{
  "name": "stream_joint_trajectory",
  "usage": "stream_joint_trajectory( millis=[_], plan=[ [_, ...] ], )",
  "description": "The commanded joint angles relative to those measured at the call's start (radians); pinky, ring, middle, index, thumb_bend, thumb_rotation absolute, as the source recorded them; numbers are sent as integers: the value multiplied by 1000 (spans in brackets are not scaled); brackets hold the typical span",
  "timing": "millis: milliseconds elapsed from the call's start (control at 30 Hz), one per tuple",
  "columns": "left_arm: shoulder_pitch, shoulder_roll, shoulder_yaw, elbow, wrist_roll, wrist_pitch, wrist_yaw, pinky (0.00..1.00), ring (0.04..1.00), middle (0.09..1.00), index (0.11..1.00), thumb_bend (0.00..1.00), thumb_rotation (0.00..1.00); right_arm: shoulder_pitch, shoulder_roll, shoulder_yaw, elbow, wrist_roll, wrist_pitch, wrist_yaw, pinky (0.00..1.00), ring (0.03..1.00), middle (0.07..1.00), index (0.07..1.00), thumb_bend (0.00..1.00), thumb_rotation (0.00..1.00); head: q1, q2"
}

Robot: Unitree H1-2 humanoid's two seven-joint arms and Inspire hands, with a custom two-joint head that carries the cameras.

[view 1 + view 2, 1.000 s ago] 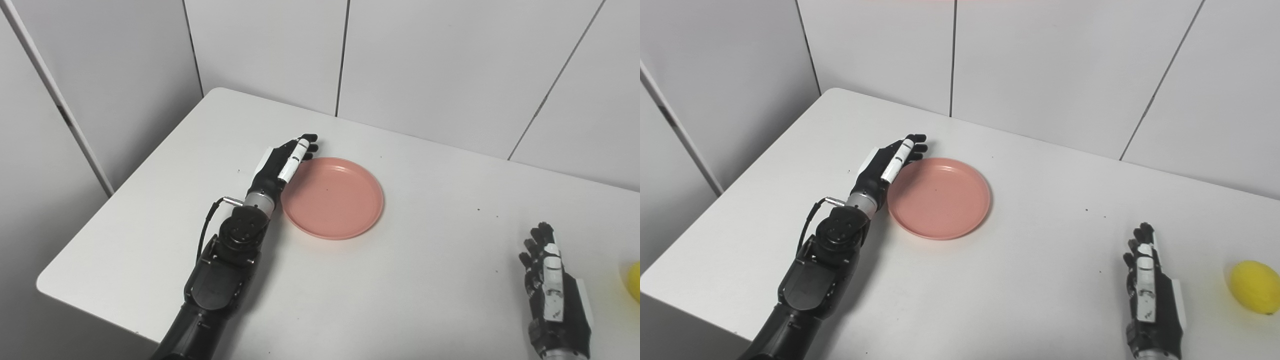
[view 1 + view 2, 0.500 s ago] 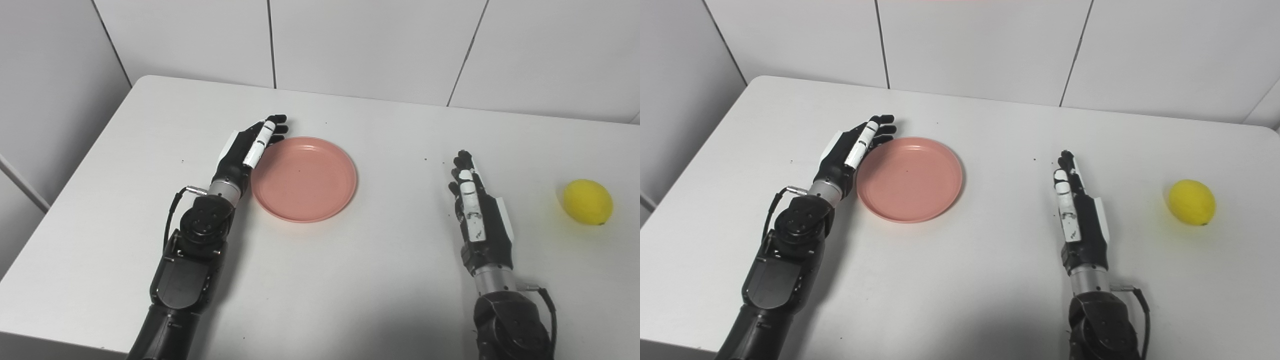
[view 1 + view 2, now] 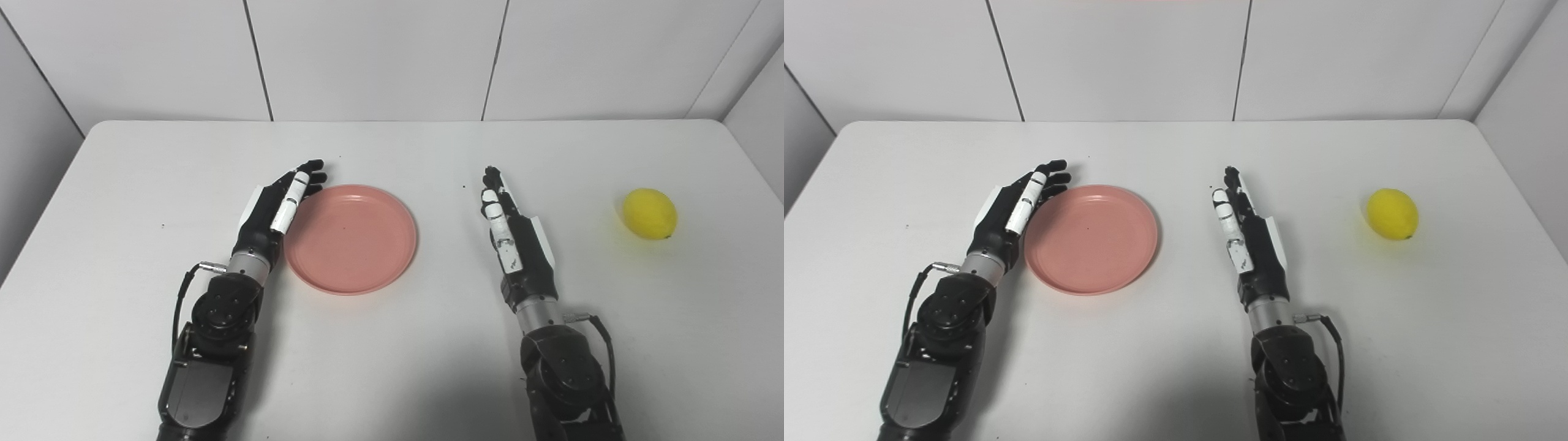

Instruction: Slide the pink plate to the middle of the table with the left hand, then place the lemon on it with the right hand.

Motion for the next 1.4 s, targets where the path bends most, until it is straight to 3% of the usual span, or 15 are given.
stream_joint_trajectory(
  millis=[0, 500, 1100, 1133, 1267, 1367],
  plan=[
    [-12, -16, -8, -32, 2, -50, 2, 836, 844, 833, 809, 318, 1000, -26, 4, 8, -8, -8, -64, 2, 1000, 1000, 992, 980, 430, 960, -16, -5],
    [42, -96, 3, -65, -13, -76, 20, 838, 845, 841, 819, 287, 1000, -17, -10, 25, 37, -29, -118, 4, 1000, 1000, 1000, 986, 459, 1000, -26, -65],
    [70, -157, 10, -105, -10, -23, 58, 787, 819, 825, 803, 229, 1000, -3, -7, 28, 50, -38, -125, 0, 1000, 1000, 1000, 986, 467, 990, -14, -112],
    [72, -156, 6, -101, 1, -33, 63, 791, 821, 824, 802, 227, 1000, -2, -7, 27, 52, -37, -128, 0, 1000, 1000, 1000, 986, 466, 991, -13, -114],
    [89, -152, 2, -32, 27, -198, 90, 825, 824, 805, 782, 219, 998, -1, -9, 23, 57, -30, -137, 2, 1000, 1000, 1000, 984, 455, 991, -4, -119],
    [96, -151, 7, 9, 19, -261, 92, 875, 847, 828, 795, 265, 1000, 1, -14, 21, 59, -26, -144, 5, 1000, 1000, 999, 981, 452, 999, 15, -129]
  ],
)
